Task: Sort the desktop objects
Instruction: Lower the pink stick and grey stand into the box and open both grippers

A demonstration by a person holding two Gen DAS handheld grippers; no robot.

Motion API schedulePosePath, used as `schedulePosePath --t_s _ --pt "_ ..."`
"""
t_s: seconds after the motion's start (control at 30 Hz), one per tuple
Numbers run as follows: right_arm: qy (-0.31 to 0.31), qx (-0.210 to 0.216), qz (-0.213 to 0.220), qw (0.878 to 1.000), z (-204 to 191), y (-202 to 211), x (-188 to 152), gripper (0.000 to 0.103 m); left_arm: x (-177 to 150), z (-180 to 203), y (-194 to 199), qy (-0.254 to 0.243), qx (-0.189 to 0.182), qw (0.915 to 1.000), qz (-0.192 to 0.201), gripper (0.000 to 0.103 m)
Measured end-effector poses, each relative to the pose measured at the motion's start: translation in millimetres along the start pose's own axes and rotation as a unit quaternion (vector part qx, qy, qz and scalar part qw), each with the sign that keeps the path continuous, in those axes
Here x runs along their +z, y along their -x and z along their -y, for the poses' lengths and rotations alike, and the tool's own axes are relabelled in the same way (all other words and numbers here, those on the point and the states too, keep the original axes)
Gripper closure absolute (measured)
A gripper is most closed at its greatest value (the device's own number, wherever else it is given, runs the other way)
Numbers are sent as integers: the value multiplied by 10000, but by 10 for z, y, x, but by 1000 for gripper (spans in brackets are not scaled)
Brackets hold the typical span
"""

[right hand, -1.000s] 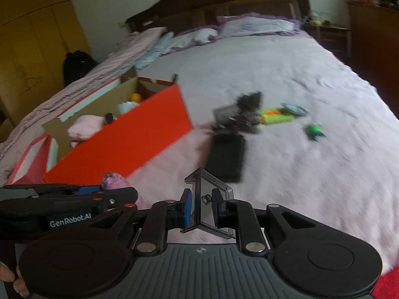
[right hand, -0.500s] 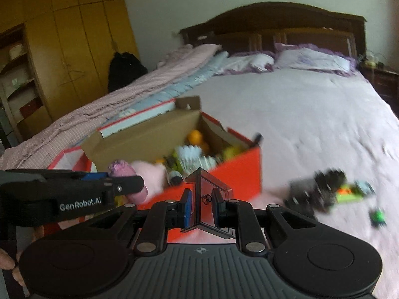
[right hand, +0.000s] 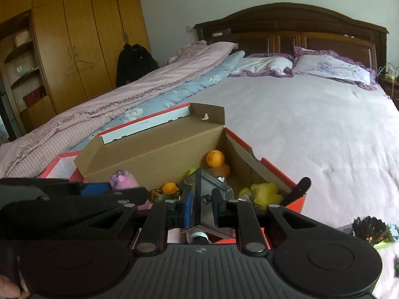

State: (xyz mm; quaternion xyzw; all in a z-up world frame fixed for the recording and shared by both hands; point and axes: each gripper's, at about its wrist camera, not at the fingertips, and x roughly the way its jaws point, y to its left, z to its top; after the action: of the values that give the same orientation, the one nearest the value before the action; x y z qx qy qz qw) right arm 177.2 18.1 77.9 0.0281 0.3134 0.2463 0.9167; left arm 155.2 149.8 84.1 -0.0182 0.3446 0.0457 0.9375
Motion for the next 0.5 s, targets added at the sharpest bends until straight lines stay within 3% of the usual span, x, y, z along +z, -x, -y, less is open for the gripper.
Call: schedulePosePath --t_s 0.4,0.43,0.5 --pt "40 2 -135 9999 -76 -123 -74 85 -18 -83 -40 35 150 9999 44 73" --pt "37 17 -158 9999 -79 -143 -64 85 -5 -93 -52 31 194 9998 31 72" --pt "-25 -22 -199 9998 -76 -181 -43 82 15 -129 -49 61 239 9997 -2 59"
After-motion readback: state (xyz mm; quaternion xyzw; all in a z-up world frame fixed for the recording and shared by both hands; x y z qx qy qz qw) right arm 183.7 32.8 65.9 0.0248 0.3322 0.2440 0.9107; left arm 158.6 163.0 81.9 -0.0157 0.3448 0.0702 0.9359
